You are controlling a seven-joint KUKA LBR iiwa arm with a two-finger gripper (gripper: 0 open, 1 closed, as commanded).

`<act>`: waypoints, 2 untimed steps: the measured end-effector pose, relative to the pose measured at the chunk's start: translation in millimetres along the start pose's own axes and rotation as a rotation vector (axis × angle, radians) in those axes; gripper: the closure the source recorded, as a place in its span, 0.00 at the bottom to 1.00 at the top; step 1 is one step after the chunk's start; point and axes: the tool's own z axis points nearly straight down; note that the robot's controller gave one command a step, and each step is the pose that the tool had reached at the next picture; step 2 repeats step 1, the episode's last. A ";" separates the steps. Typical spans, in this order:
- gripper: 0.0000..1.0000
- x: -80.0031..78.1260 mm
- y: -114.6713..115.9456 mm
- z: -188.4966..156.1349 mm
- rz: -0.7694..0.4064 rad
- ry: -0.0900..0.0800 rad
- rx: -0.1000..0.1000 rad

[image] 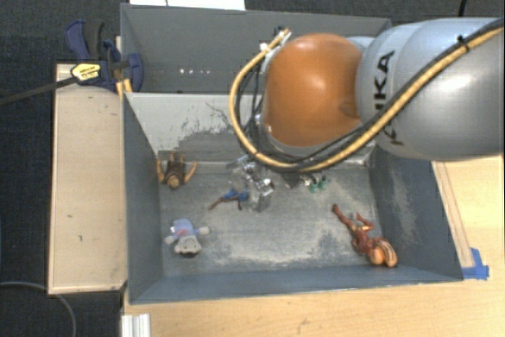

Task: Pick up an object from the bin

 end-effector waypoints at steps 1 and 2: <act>1.00 -1.3 0.0 -53.7 0.029 0.004 -0.001; 1.00 -1.3 0.0 -53.7 0.029 0.004 -0.001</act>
Offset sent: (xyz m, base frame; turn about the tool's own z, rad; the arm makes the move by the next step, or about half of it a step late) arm 0.0043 -0.0011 0.2727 0.1916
